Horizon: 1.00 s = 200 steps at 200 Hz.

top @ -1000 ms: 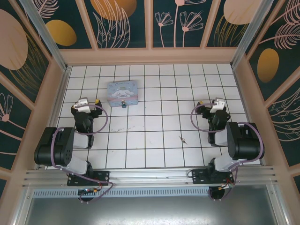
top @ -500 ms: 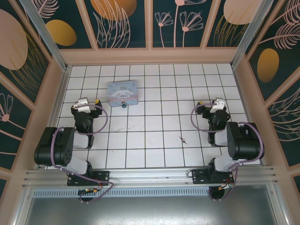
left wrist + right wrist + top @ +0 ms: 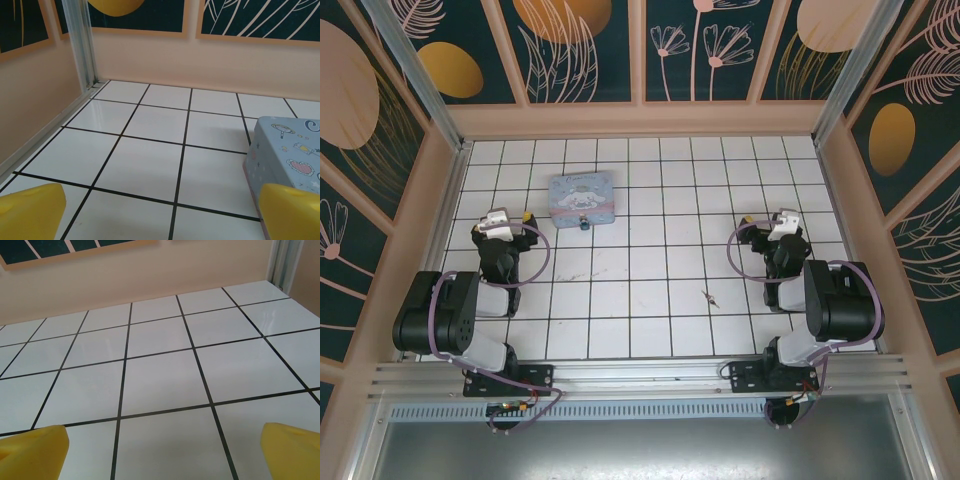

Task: Unlock a padlock with a key

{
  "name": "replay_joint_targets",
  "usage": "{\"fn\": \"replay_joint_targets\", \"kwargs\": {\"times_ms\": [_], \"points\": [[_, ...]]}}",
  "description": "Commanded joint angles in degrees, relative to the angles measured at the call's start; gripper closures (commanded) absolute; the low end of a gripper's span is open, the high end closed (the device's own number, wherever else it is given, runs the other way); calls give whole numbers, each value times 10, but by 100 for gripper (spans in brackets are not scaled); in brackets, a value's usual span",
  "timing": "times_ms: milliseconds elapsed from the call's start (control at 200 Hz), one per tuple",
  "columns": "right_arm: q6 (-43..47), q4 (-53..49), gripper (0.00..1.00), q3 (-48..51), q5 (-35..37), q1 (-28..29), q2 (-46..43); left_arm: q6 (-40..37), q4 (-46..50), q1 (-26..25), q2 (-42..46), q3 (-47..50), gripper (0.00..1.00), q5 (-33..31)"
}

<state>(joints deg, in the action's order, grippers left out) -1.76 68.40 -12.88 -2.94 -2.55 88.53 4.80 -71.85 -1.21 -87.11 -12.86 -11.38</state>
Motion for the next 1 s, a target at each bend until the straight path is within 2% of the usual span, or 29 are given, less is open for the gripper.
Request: {"fn": "replay_joint_targets", "kwargs": {"times_ms": [0, 270, 330, 420, 510, 641, 671, 701, 756, 816, 891, 996], "points": [[9, 20, 1, -11, -11, -3, -3, 7, -21, 3, 0, -2, 1, -7], [8, 12, 1, -16, -6, -3, -7, -4, -21, 3, 4, 1, 1, 22], [3, -86, 1, -57, 6, -3, -37, -2, -15, 3, 22, 3, 1, 15], [-17, -288, 1, -174, 23, -6, -52, 7, 64, 3, 71, -18, 1, -6], [-51, -372, 1, -240, 18, -6, -47, 10, 139, 3, 108, -44, 1, -12], [-176, -486, 1, -324, 12, -13, -41, 42, 259, 3, 168, -89, 1, -13], [-208, -513, 1, -343, 0, -21, -36, 52, 285, 3, 181, -99, 1, -9], [-229, -519, 1, -354, -42, -33, -31, 54, 307, 3, 194, -106, 1, 3], [-262, -491, 1, -350, -142, -60, -31, 65, 334, 3, 219, -116, 1, 20], [-280, -466, 1, -335, -203, -72, -41, 91, 350, 3, 250, -121, 1, 23], [-272, -483, 1, -327, -228, -64, -63, 132, 354, 0, 284, -117, 1, 10], [-230, -551, 7, -312, -206, -27, -114, 155, 383, -5, 326, -118, 1, 27]]}}
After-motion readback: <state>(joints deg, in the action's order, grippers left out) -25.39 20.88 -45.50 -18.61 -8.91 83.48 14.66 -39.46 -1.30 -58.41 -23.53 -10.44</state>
